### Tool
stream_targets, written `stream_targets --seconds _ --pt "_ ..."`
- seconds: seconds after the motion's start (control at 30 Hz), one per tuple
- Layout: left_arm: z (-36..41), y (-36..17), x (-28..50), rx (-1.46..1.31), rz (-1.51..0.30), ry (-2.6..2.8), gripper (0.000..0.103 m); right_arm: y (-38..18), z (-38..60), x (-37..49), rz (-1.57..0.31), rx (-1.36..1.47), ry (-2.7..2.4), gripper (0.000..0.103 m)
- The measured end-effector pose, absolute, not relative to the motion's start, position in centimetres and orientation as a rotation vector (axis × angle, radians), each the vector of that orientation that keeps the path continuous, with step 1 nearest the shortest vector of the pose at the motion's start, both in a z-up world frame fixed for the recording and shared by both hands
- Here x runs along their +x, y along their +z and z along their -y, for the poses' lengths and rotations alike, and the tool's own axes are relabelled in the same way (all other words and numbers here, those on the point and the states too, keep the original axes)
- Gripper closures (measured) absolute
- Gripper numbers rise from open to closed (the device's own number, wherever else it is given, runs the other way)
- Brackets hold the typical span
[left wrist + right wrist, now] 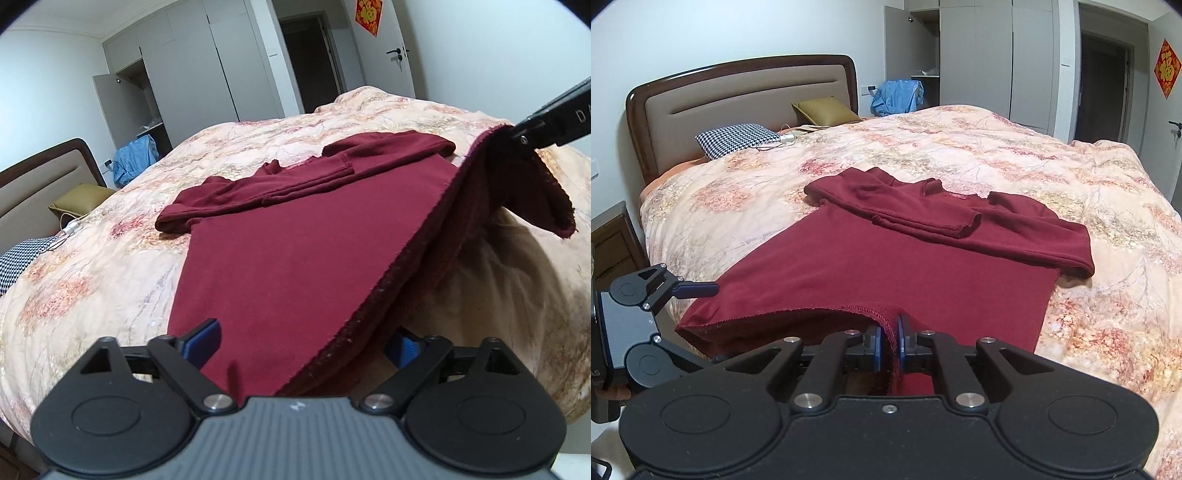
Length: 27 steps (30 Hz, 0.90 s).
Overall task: Fold small clothes
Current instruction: 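Lift the hem with both grippers and carry it toward the collar, then fold the held hem over the shirt body toward the collar with both grippers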
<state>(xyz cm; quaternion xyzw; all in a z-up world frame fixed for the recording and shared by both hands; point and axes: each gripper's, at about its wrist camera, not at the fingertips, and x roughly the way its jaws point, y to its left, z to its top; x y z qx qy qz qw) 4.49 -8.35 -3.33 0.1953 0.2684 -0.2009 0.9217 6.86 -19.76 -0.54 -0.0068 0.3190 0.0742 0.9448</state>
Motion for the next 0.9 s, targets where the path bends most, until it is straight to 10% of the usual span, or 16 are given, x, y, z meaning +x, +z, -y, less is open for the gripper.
stream_targets --seconds 0.57,0.9 --pt "7.6 -5.7 3.2 0.491 -0.501 -0.399 0.02 0.8 20.3 6.9 -0.615 0.015 0.154 0.094" --pt "5.0 -5.0 1.8 0.555 -0.379 -0.35 0.053 1.2 20.4 6.0 -0.629 0.017 0.151 0.094"
